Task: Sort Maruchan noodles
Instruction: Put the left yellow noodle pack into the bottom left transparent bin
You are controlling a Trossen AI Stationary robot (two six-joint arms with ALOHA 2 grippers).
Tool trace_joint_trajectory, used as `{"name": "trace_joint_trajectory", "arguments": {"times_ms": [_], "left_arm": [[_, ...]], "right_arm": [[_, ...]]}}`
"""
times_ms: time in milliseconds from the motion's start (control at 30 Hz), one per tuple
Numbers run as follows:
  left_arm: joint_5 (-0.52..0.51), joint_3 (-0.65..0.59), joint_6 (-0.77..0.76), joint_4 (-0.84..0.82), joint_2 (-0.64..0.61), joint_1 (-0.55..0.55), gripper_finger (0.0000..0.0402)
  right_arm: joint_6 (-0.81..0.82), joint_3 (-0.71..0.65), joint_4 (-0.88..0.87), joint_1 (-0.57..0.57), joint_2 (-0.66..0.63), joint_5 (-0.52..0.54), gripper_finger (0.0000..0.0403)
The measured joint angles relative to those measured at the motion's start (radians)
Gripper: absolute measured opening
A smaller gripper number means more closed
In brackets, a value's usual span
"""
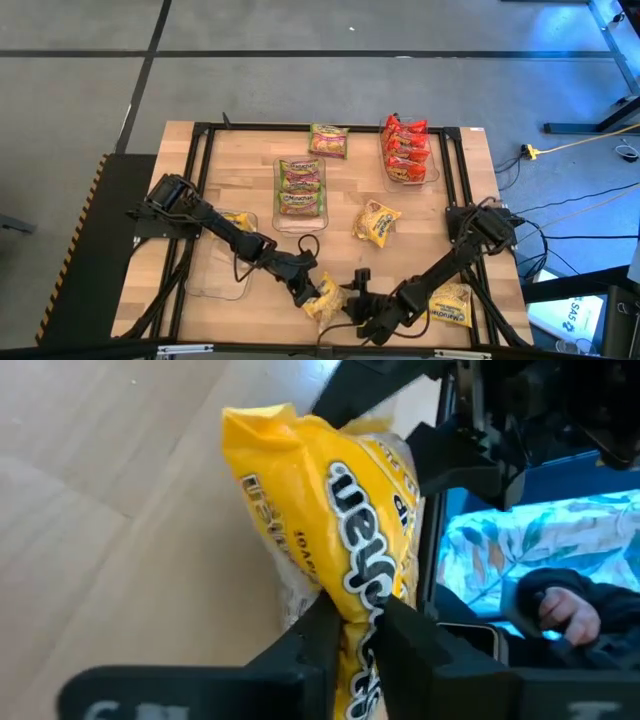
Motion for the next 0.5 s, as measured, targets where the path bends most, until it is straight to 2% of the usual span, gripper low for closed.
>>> {"name": "trace_joint_trajectory", "arguments": {"times_ms": [200,500], "left_arm": [[0.004,0.0,0.036,0.004,0.0,0.0,0.0006],[0.015,0.0,0.083,0.028,-0.006,0.0,0.0004]], "right_arm": [[0.018,0.058,-0.11,0.014,0.0,-0.005,0.0253],[0.074,0.163,-0.368,0.064,-0.003,0.006,0.0253]]}}
